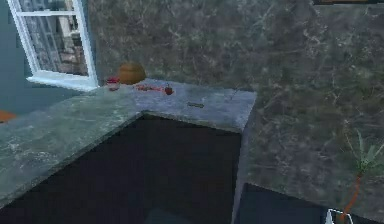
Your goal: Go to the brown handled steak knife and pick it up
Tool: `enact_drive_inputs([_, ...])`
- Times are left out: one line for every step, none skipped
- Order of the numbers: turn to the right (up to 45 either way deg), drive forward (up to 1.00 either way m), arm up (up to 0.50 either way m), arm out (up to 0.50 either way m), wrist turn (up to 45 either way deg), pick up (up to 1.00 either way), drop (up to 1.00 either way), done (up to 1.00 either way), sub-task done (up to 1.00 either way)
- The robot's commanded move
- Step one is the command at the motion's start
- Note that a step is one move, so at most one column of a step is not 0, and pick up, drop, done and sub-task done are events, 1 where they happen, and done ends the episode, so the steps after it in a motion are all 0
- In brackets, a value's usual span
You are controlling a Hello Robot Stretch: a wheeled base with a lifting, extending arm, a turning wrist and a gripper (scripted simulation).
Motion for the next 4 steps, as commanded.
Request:
enact_drive_inputs([45.0, 0.0, 0.0, 0.0, 0.0, 0.0, 0.0, 0.0, 0.0])
enact_drive_inputs([3.0, 0.0, 0.0, 0.0, 0.0, 0.0, 0.0, 0.0, 0.0])
enact_drive_inputs([0.0, 0.45, 0.0, 0.0, 0.0, 0.0, 0.0, 0.0, 0.0])
enact_drive_inputs([-45.0, 0.0, 0.0, 0.0, 0.0, 0.0, 0.0, 0.0, 0.0])
